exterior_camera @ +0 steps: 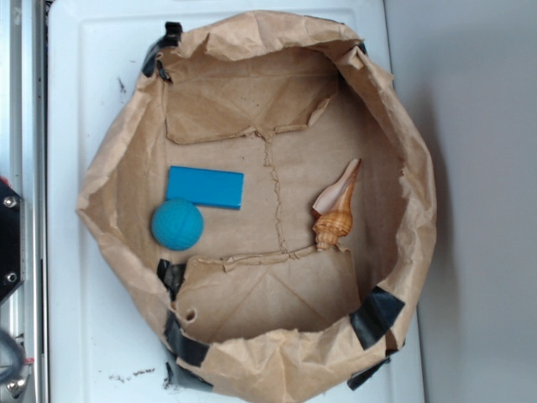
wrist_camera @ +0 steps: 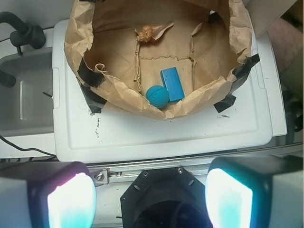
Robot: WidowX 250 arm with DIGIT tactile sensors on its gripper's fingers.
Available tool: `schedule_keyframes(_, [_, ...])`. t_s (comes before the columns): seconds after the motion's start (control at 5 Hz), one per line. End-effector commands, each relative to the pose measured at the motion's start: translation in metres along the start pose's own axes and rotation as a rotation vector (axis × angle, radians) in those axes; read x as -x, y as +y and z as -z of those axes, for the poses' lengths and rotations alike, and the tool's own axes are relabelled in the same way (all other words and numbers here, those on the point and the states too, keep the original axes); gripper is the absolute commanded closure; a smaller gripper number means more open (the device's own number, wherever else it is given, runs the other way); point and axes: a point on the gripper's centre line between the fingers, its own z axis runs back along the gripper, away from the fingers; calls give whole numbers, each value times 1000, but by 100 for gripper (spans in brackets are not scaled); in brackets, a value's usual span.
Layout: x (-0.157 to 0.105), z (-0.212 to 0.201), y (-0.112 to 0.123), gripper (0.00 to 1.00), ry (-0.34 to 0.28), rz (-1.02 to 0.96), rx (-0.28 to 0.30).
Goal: Grab the shell.
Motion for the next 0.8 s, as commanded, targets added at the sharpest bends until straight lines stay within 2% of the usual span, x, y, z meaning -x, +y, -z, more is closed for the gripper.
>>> schedule_keyframes(0.0, [0,0,0,0,0,0,0])
schedule_keyframes(0.2, [17,-1,-38,0,-27,10,59])
schedule_keyframes(0.4, [-12,-9,-46,0,-80,-44,18])
schedule_keyframes(0.6, [-12,-9,-46,0,-80,-44,18])
